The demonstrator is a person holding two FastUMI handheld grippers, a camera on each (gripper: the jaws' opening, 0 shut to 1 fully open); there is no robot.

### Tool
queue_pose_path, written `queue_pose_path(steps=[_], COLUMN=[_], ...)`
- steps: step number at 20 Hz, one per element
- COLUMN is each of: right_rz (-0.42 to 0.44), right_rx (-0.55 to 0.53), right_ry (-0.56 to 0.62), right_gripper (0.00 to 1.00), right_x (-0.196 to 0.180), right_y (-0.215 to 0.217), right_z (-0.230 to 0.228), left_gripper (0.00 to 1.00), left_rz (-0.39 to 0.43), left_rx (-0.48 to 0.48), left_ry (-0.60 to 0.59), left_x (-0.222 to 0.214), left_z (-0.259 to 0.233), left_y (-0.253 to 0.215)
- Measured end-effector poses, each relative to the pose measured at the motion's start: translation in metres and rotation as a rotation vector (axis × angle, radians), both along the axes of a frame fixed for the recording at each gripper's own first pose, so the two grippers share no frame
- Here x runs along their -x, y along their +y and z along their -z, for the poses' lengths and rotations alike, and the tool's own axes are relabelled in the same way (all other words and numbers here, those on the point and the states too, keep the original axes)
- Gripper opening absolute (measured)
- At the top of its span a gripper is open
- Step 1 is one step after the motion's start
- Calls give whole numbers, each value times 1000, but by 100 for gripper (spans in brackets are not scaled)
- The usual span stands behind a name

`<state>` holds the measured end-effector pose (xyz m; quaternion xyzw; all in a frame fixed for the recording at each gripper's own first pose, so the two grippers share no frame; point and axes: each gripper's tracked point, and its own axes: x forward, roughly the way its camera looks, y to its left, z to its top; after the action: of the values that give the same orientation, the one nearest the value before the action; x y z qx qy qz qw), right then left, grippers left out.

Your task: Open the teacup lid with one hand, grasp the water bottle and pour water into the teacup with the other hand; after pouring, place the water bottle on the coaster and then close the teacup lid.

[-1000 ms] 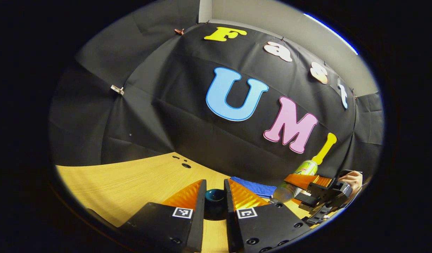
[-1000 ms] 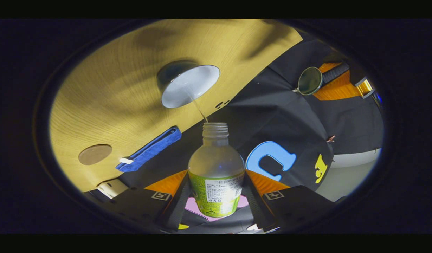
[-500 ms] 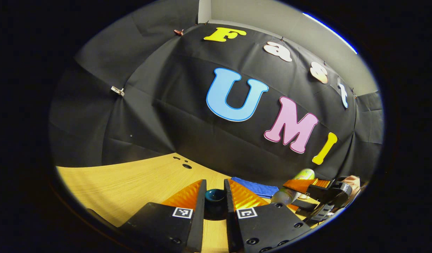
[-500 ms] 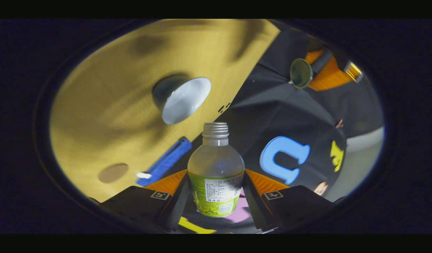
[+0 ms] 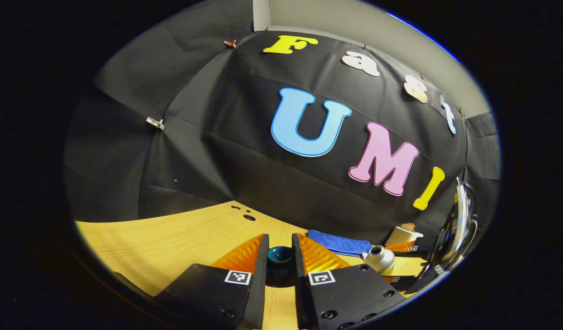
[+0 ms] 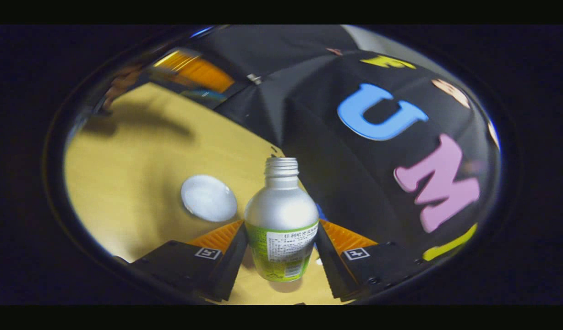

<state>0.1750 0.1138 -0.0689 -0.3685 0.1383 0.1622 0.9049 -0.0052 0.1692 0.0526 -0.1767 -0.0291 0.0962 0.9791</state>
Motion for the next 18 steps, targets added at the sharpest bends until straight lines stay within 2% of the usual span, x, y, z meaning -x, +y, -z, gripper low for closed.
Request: queue_pose_path(steps=[4, 6, 10, 13, 18], right_rz=[67, 97, 198, 276, 251], right_rx=[-439, -601, -727, -792, -806], right_ry=[-14, -22, -70, -53, -88], right_gripper=[81, 81, 81, 81, 81], right_x=[4, 5, 17, 18, 16], right_y=[-3, -11, -30, -45, -51], right_z=[-29, -41, -56, -42, -41], left_gripper=[31, 31, 31, 31, 31], left_rz=[7, 12, 26, 37, 43], left_rx=[-22, -25, -24, -37, -36], left_ry=[10, 18, 27, 34, 39], left_x=[-3, -6, -9, -12, -13], left_z=[2, 4, 8, 9, 12], left_y=[-7, -10, -18, -25, -27])
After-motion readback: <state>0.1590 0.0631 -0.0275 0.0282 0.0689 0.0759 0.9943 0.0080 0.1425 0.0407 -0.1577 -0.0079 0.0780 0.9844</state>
